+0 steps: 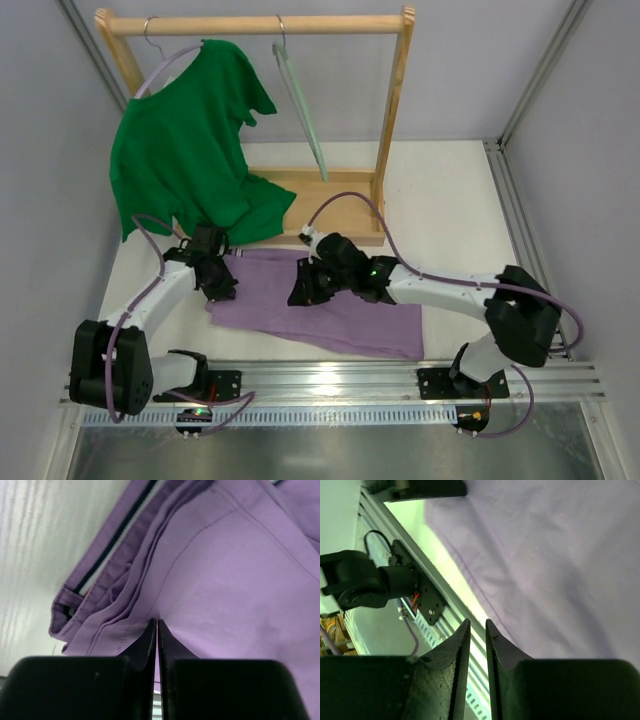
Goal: Place the trousers on the hanger
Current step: Fold the trousers
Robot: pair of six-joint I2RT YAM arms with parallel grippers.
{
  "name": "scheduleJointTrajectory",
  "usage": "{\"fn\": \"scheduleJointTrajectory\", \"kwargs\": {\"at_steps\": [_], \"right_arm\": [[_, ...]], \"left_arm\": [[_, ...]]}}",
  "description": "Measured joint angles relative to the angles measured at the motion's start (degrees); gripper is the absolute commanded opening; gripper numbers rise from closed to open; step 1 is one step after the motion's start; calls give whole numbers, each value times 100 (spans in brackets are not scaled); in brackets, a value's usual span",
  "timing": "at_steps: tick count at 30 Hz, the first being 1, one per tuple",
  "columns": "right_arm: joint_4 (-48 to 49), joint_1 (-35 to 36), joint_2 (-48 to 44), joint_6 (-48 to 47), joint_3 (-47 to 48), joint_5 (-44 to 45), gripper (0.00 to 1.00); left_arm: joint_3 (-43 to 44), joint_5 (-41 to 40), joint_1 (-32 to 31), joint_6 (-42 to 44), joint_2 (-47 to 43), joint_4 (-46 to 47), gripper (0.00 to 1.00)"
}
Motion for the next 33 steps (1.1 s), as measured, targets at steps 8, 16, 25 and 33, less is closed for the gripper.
{"fn": "scheduleJointTrajectory", "kwargs": {"at_steps": [8,16,25,33], "right_arm": [[-334,-4,-1473,155,-1298,984,21],[-1307,-1054,-1733,752,-1790,2168,21],[-2026,-2260,-1652,1202,-1980,2938,18],[-654,-2365,-787,-35,-1862,2426,21]], "left_arm": [[-186,-800,-2,-264,575,562,0],[299,-1110,-2,-254,105,439,0],[140,-918,85,-570,551,743,0],[107,-758,579,-933,1062,824,0]]}}
